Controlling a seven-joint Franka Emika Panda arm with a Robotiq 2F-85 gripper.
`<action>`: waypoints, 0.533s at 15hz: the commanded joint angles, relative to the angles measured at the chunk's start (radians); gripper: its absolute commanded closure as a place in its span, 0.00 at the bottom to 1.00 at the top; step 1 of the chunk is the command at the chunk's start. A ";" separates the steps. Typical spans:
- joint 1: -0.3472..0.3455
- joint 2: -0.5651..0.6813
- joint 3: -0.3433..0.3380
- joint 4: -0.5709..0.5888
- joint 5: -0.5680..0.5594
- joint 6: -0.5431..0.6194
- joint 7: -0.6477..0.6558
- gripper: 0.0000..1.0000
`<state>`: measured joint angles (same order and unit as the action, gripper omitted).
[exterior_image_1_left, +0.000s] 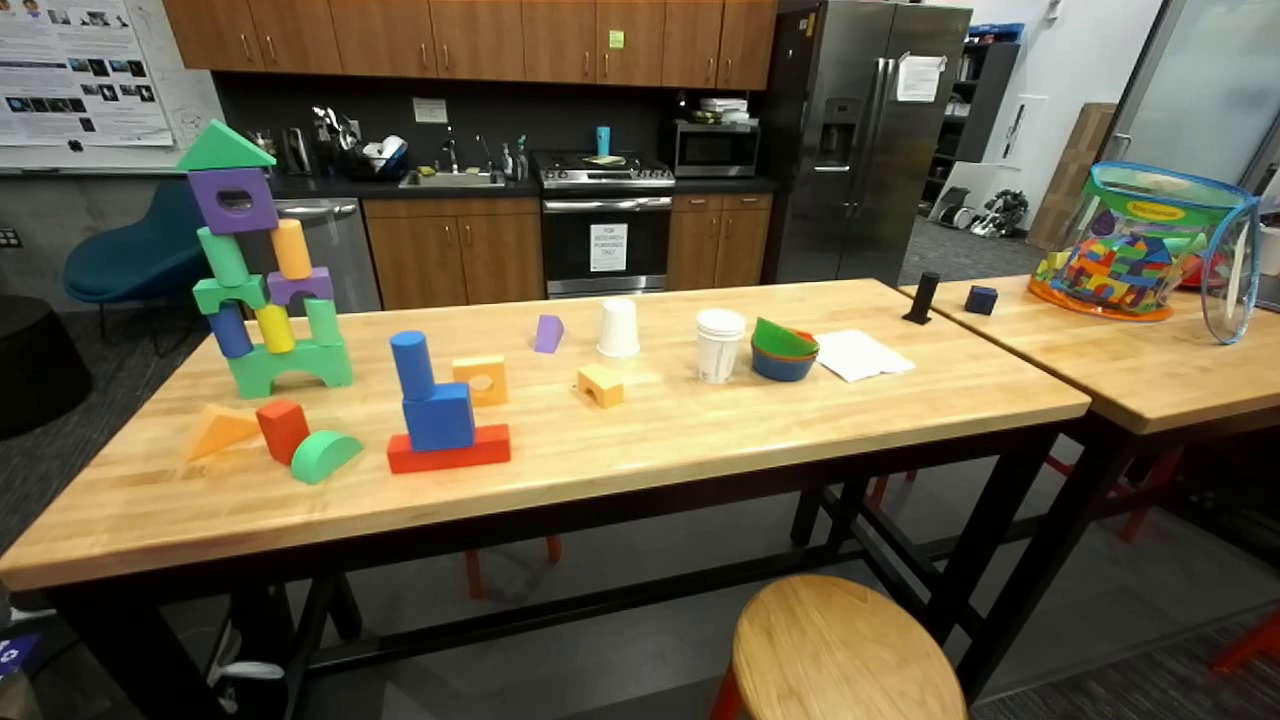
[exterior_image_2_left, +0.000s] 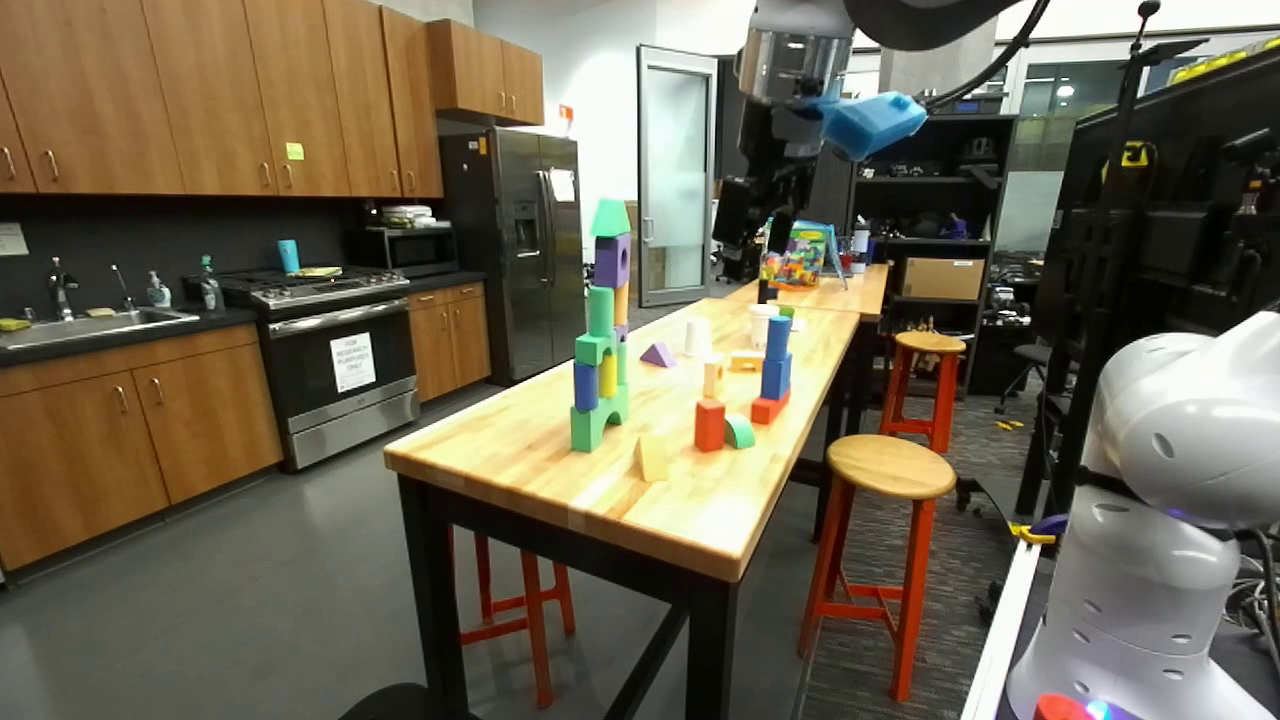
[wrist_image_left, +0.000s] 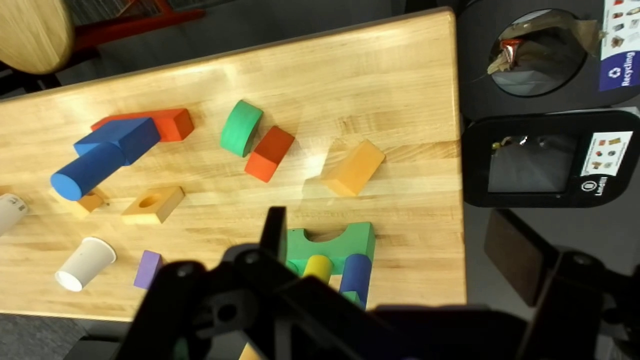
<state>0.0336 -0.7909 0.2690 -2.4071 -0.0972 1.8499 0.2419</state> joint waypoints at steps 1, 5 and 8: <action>0.044 -0.034 -0.019 -0.014 0.036 -0.037 0.006 0.00; 0.048 -0.014 -0.009 -0.001 0.022 -0.056 0.007 0.00; 0.052 -0.018 -0.008 -0.001 0.023 -0.062 0.007 0.00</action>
<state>0.0773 -0.8115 0.2660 -2.4103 -0.0694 1.7894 0.2440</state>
